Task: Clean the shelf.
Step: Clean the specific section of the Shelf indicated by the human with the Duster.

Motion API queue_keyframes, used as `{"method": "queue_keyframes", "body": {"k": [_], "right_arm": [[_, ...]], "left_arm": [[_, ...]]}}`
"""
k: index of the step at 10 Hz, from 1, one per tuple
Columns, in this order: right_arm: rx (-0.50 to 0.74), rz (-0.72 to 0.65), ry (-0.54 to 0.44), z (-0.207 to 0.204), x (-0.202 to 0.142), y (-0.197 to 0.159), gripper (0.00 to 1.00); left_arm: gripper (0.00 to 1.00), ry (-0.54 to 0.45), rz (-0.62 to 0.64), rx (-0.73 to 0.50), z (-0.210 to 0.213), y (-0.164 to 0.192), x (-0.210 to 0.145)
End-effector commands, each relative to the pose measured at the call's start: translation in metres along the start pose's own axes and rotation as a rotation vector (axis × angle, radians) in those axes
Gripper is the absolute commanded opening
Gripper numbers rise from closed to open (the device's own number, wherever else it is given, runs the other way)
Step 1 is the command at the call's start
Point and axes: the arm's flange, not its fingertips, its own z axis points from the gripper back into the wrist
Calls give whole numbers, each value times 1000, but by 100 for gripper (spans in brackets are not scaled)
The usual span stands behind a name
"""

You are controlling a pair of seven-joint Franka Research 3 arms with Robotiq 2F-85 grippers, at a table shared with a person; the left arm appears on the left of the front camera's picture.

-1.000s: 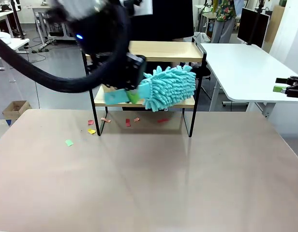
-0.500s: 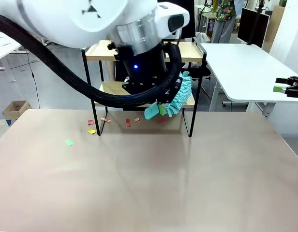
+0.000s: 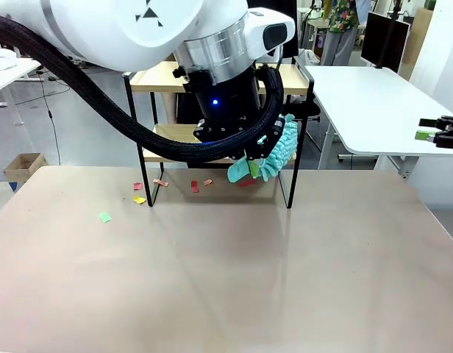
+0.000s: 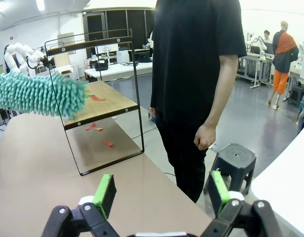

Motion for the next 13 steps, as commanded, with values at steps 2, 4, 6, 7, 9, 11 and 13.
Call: {"method": "queue_keyframes", "body": {"k": [2, 4, 6, 7, 9, 11, 13], "right_arm": [[2, 6, -2, -2, 3, 1, 100], [2, 6, -2, -2, 3, 1, 100], [2, 6, -2, -2, 3, 1, 100], [2, 6, -2, -2, 3, 1, 100], [2, 6, -2, -2, 3, 1, 100], [2, 6, -2, -2, 3, 1, 100], [2, 6, -2, -2, 3, 1, 100]], "left_arm": [[13, -136, 83, 48, -13, -28, 18], [13, -194, 139, 80, -39, -43, 31], [13, -227, 191, 138, -61, -55, 47], [13, -253, 211, 135, -71, -62, 53], [13, -279, 238, 156, -90, -72, 65], [13, -248, 258, 148, -109, -72, 72], [13, -229, 265, 174, -122, -71, 74]]}}
